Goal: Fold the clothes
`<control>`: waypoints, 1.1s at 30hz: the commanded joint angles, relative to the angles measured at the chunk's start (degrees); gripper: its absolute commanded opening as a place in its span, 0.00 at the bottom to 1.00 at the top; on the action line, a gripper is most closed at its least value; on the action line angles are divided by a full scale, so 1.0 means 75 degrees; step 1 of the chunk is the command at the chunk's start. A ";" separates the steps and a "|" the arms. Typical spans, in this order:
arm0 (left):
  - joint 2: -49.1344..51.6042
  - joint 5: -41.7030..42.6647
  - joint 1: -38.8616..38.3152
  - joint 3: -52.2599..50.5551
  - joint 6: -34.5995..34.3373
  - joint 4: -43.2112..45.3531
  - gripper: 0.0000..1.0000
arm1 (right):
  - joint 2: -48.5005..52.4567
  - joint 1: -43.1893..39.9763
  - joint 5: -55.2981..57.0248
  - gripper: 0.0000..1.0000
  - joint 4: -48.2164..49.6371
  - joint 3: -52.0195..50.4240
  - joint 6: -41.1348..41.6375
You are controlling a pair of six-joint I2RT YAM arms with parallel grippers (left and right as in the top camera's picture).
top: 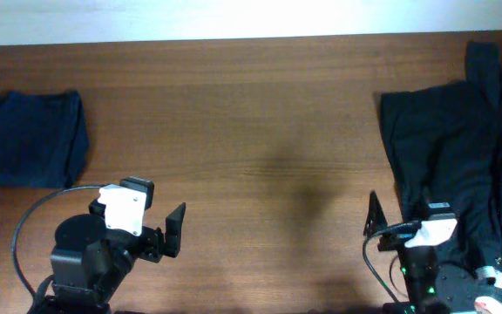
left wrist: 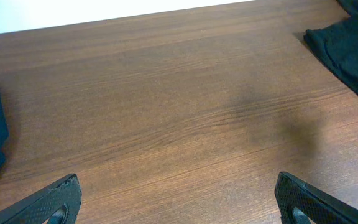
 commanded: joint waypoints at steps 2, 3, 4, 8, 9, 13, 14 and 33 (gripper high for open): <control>-0.0023 0.0052 0.0020 -0.0023 -0.0047 0.0012 0.99 | -0.0085 -0.0006 0.0344 0.99 0.1323 -0.1151 -0.1195; -0.0023 0.0055 0.0020 -0.0023 -0.0047 0.0012 0.99 | -0.0085 -0.0006 0.0449 0.99 0.1332 -0.1349 -0.1192; -0.0023 0.0055 0.0020 -0.0023 -0.0047 0.0012 0.99 | -0.0085 -0.0006 0.0428 0.99 0.1323 -0.1629 -0.1189; -0.0023 0.0052 0.0020 -0.0023 -0.0047 0.0012 0.99 | -0.0085 -0.0012 0.0294 0.99 0.1396 -0.1813 -0.1160; -0.0023 0.0055 0.0020 -0.0023 -0.0047 0.0012 0.99 | -0.0085 -0.0012 0.0294 0.99 0.1396 -0.1813 -0.1160; -0.0023 0.0055 0.0020 -0.0023 -0.0047 0.0012 0.99 | -0.0085 -0.0006 0.0239 0.99 0.1390 -0.1813 -0.1160; -0.0023 0.0055 0.0020 -0.0023 -0.0047 0.0012 0.99 | -0.0085 -0.0009 0.0294 0.99 0.1408 -0.1813 -0.1166; -0.2221 -0.1151 0.0248 -0.2384 -0.0023 0.1005 0.99 | -0.0079 -0.0006 0.0289 0.99 0.1408 -0.1813 -0.1160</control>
